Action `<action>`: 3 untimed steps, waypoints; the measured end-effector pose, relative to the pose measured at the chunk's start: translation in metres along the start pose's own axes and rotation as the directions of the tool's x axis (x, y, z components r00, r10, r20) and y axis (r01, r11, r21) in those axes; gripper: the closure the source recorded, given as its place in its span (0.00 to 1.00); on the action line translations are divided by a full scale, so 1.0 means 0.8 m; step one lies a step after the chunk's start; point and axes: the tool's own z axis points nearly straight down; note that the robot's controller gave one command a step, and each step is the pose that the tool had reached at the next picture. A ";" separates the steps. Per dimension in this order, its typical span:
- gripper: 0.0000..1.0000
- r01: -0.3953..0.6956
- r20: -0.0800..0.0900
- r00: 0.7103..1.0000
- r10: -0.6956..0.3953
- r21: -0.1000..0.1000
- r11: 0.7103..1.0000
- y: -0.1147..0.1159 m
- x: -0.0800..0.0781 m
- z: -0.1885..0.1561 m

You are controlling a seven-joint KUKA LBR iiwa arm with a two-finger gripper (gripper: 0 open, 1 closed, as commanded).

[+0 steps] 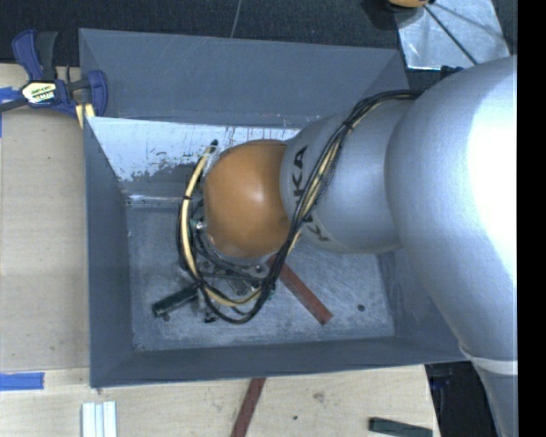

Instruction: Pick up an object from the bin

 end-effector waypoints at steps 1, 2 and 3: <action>1.00 0.000 0.000 1.000 0.000 0.000 1.000 0.000 0.000 0.000; 1.00 0.006 0.000 1.000 -0.006 0.001 1.000 0.011 -0.030 -0.152; 1.00 0.005 0.000 1.000 -0.005 0.001 1.000 0.011 -0.030 -0.152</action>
Offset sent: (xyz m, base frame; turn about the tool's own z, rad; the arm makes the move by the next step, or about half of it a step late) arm 0.0159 0.0188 0.1215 -0.0092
